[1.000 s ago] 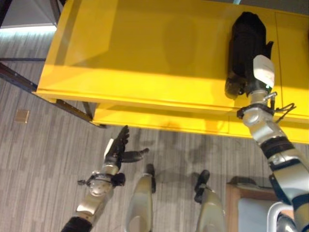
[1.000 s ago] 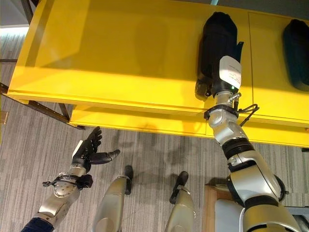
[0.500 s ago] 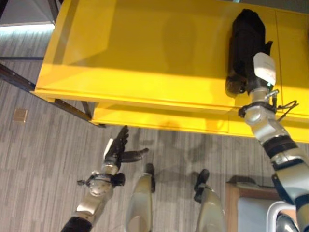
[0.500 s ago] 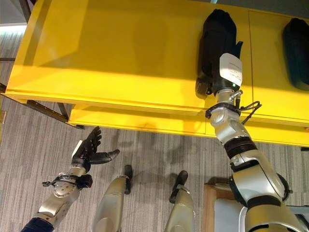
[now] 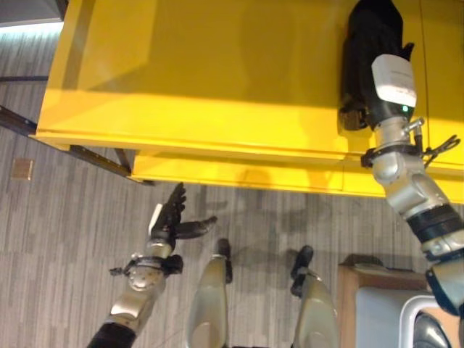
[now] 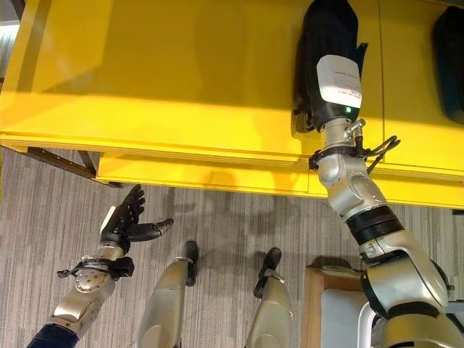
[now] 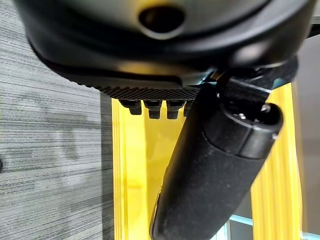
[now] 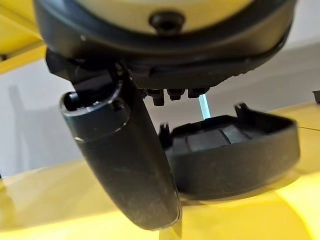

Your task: Move parts from the plastic box to the shelf.

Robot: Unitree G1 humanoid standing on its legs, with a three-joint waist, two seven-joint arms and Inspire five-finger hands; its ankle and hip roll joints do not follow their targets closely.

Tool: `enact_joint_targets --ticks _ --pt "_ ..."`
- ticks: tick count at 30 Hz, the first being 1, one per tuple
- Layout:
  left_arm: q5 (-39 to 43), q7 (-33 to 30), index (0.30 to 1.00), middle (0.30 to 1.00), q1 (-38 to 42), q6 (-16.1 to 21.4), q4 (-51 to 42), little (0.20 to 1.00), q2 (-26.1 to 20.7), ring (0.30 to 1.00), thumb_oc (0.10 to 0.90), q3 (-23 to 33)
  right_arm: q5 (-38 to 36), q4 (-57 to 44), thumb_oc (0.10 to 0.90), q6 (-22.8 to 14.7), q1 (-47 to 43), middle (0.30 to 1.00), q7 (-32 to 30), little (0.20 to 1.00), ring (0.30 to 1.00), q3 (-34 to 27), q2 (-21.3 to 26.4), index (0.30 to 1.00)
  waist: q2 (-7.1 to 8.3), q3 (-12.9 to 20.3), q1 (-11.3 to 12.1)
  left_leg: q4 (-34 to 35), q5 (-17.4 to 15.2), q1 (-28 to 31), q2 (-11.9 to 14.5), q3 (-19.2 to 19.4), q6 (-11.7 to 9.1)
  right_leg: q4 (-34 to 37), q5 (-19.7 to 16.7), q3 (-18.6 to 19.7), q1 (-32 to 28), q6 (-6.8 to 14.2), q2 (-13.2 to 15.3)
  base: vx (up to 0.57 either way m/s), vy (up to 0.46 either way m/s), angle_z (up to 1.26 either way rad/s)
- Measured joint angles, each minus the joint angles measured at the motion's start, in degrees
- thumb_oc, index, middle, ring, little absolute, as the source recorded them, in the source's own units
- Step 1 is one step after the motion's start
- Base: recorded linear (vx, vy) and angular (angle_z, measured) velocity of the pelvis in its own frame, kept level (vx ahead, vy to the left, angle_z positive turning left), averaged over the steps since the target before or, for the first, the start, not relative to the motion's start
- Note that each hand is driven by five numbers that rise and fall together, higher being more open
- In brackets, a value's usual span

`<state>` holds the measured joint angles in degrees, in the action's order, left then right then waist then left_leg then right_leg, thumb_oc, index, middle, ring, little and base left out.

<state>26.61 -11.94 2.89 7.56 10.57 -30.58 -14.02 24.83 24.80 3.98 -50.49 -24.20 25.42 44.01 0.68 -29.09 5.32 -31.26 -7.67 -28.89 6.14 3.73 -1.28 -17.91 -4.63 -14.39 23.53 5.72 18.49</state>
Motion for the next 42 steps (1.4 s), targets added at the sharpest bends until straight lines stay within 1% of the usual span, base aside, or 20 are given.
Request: enact_joint_targets --ticks 4,5,8,11,16,21,26,29,31,32,37,42 --pt "0.0 0.0 1.000 1.000 -0.3 0.0 0.0 1.000 0.0 1.000 0.900 0.7 1.0 -3.2 0.900 -0.2 2.2 1.000 0.3 1.000 1.000 -0.8 0.2 1.000 0.01 0.0 -0.4 -0.2 -0.1 0.0 0.1 0.0 0.0 0.0 0.0 0.1 0.0 0.0 0.0 0.00 0.001 -0.02" --pt "0.0 0.0 1.000 1.000 -0.3 0.0 0.0 1.000 0.0 1.000 0.900 0.9 1.0 -4.9 0.900 -0.6 3.7 1.000 0.4 1.000 1.000 -1.4 0.3 1.000 0.01 0.0 -0.4 -0.4 -0.6 0.0 0.3 0.2 0.2 0.0 0.1 0.1 0.0 0.0 -0.1 0.01 0.000 -0.08" --pt "-0.1 0.0 1.000 1.000 -0.3 0.0 0.0 1.000 0.0 1.000 0.900 0.9 1.1 -5.1 0.900 -1.1 4.5 1.000 0.5 1.000 1.000 -1.6 0.4 1.000 0.01 0.0 -0.5 -0.6 -1.0 -0.1 0.5 0.3 0.2 0.1 0.2 0.2 0.0 0.0 -0.3 0.00 -0.004 -0.03" --pt "-0.1 0.0 1.000 1.000 -0.9 0.0 -0.1 1.000 0.0 1.000 0.900 1.1 2.1 -7.5 0.900 -1.2 6.1 1.000 0.7 1.000 1.000 -2.2 0.8 1.000 0.03 0.0 -0.5 -0.6 -1.1 -0.2 0.7 0.2 0.2 -0.1 0.3 0.3 0.3 0.2 -0.5 0.00 0.000 0.00" --pt "-0.3 0.0 1.000 1.000 -1.9 -0.1 -0.1 1.000 0.1 1.000 0.900 1.4 2.1 -11.4 0.900 -1.5 7.9 1.000 0.8 1.000 1.000 -4.4 1.0 1.000 0.06 0.0 -0.7 -0.9 -0.9 -0.7 0.8 0.6 -0.3 -0.4 0.3 1.1 1.2 0.3 -0.6 0.00 0.002 -0.03" --pt "-0.5 0.0 1.000 1.000 -1.9 -0.1 -0.1 1.000 0.3 1.000 0.900 2.3 2.1 -12.7 0.900 -1.7 8.1 1.000 1.0 1.000 1.000 -4.6 1.7 1.000 0.07 0.0 -0.8 -0.9 -0.9 -0.7 0.8 0.6 -0.2 -0.5 0.3 1.2 1.3 0.3 -0.6 0.00 0.000 0.00" --pt "-0.5 -0.1 1.000 1.000 -2.0 -0.1 -0.2 1.000 0.5 1.000 0.900 3.3 2.3 -18.6 0.900 -2.6 11.7 1.000 1.0 1.000 1.000 -8.1 2.0 1.000 0.10 -0.1 -0.8 -0.9 -0.9 -0.7 0.8 0.6 -0.2 -0.8 0.4 1.2 1.3 0.2 -0.6 0.00 0.000 0.00" --pt "-0.7 -0.1 1.000 1.000 -2.0 -0.1 -0.2 1.000 0.5 1.000 0.900 3.3 4.4 -19.8 0.900 -2.8 12.4 1.000 0.9 1.000 1.000 -8.7 2.1 1.000 0.14 -0.1 -1.2 -1.2 -1.0 -0.7 0.9 0.6 -0.1 -1.0 0.6 1.3 1.3 0.2 -0.6 0.00 0.000 0.00" --pt "-1.1 -0.1 1.000 1.000 -2.2 -0.1 -0.2 1.000 0.5 1.000 0.900 3.3 4.5 -20.3 0.900 -3.2 12.8 1.000 0.9 1.000 1.000 -8.8 2.1 1.000 0.15 -0.1 -1.3 -1.4 -1.3 -0.7 0.9 0.6 0.4 -1.1 0.6 1.3 1.3 0.2 -0.6 0.00 0.000 0.00" --pt "-1.1 -0.1 1.000 1.000 -2.5 -0.1 -0.4 1.000 0.5 1.000 0.900 3.3 4.5 -20.3 0.900 -3.3 13.0 1.000 0.9 1.000 1.000 -8.9 2.1 1.000 0.17 -0.1 -1.8 -1.5 -1.3 -0.8 0.9 0.6 0.4 -1.0 0.7 1.3 1.4 0.2 -0.6 0.00 0.000 0.00" --pt "-2.3 -0.1 1.000 1.000 -2.6 -0.1 -0.6 1.000 0.5 1.000 0.900 3.3 4.8 -21.0 0.900 -3.4 14.7 1.000 0.9 1.000 1.000 -10.5 2.1 1.000 0.33 -0.2 -2.0 -1.5 -1.4 -1.0 0.9 0.6 0.3 -0.9 0.7 1.3 1.7 0.3 -0.6 0.00 0.000 0.00" --pt "-2.6 -0.2 1.000 1.000 -2.5 -0.1 -0.6 1.000 0.6 1.000 0.900 3.4 6.5 -25.2 0.900 -3.6 17.0 1.000 0.7 1.000 1.000 -12.8 2.1 1.000 0.46 -0.3 -2.1 -1.6 -1.3 -1.1 1.1 0.8 0.0 -1.0 0.7 1.4 1.8 0.3 -0.8 0.00 0.000 0.00"
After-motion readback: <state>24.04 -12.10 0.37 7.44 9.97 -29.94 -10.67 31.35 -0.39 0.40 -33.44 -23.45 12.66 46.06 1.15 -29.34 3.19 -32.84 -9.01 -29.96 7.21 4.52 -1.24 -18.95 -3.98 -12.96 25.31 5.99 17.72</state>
